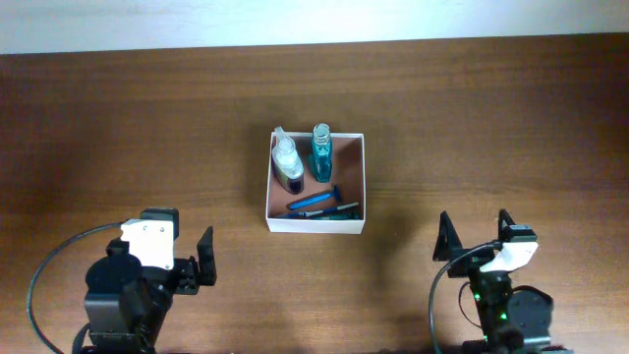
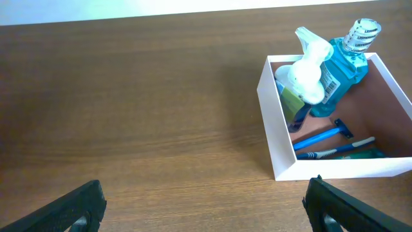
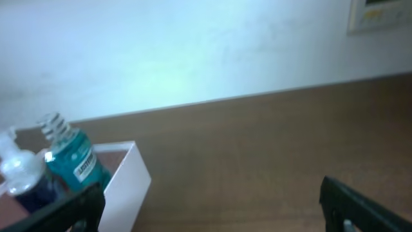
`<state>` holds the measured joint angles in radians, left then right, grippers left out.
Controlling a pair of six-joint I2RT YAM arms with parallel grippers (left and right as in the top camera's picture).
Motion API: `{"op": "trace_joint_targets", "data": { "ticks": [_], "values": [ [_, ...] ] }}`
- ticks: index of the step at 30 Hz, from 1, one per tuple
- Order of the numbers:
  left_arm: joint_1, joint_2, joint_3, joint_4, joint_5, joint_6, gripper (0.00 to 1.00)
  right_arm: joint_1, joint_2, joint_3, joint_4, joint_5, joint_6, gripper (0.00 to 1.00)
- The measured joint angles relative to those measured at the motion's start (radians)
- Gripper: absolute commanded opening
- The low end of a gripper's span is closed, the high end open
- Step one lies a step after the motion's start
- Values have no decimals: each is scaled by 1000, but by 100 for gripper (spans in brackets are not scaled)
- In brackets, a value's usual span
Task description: Pack container
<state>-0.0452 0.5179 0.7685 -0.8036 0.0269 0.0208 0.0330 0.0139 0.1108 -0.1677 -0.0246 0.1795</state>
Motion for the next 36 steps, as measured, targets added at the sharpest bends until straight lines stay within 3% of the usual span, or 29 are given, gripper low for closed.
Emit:
{"op": "trace_joint_targets", "data": {
  "ticks": [4,36],
  "values": [
    [0,0,0,1,0,0,100,0,2,-87,70,0,-8,99],
    [0,0,0,0,0,0,100,1,0,-97,93,-16,-180,99]
  ]
}}
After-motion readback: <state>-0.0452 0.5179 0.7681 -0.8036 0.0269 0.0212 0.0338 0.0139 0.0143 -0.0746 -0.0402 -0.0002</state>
